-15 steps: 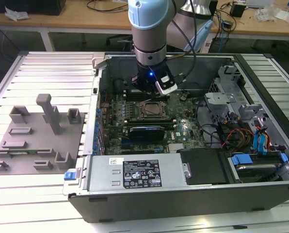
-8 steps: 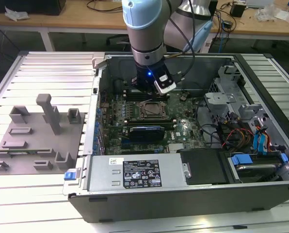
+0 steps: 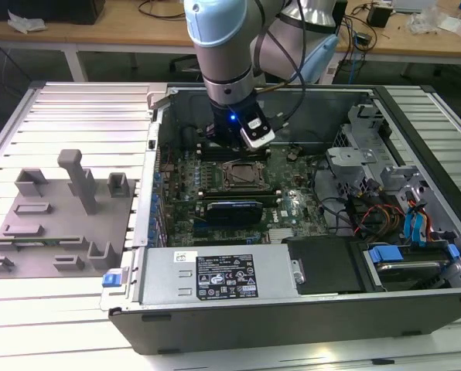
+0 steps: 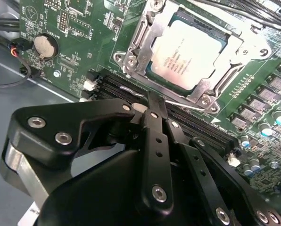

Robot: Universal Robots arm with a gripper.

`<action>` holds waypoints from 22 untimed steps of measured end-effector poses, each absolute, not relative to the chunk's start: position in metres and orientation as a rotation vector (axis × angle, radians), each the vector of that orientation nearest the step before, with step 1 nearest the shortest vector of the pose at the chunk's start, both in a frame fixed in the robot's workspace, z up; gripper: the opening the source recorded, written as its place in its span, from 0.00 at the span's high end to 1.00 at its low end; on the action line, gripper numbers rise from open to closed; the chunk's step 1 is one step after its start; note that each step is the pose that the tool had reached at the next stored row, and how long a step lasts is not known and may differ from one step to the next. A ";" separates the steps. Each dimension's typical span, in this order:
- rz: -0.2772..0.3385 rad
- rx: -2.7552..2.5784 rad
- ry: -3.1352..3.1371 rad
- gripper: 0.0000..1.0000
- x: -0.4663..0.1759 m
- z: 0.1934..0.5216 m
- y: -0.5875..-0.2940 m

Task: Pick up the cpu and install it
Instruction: 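Install the first cpu locking lever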

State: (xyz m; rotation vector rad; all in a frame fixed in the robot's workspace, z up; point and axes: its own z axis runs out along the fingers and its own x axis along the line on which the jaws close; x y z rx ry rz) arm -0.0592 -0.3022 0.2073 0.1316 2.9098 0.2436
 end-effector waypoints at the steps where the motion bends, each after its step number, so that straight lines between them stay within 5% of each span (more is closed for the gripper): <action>1: 0.243 0.132 2.908 0.89 -0.060 0.207 -0.302; 22: 0.188 0.386 2.872 0.89 -0.060 0.198 -0.294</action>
